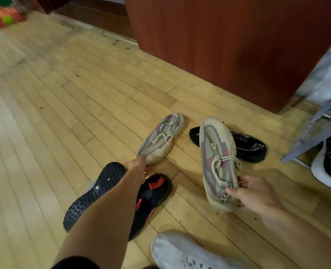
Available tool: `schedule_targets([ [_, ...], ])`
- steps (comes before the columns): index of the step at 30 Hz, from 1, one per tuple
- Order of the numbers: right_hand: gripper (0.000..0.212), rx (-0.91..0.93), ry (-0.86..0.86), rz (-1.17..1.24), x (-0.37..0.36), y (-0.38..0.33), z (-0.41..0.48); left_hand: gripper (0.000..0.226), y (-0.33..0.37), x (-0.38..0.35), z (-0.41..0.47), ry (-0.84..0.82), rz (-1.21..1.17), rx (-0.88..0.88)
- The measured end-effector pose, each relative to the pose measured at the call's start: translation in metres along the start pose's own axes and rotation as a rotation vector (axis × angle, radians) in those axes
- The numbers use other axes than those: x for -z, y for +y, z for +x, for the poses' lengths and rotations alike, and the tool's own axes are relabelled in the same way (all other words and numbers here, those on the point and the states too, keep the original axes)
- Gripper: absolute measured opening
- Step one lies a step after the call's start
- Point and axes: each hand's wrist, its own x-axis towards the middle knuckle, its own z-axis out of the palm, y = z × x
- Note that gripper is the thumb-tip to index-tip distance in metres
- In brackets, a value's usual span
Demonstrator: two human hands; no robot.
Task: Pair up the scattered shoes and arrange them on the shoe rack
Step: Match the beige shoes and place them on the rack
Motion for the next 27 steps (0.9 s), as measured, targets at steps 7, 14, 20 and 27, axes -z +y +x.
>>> schedule_targets([
  [7,0.028,-0.030,-0.037,-0.409,0.008,0.010,-0.010,0.030,-0.002,-0.018,-0.016,0.121,-0.071,-0.129],
  [14,0.018,-0.020,0.028,-0.506,0.037,-0.002,-0.043,0.034,0.043,0.017,-0.073,0.117,0.163,-0.758],
  [20,0.013,-0.084,0.066,-0.137,0.066,0.004,-0.094,0.033,0.071,0.053,-0.143,0.018,0.491,-1.090],
  [27,0.019,-0.054,0.084,-0.082,0.069,0.012,-0.143,0.030,0.063,0.062,-0.199,-0.440,0.707,-1.032],
])
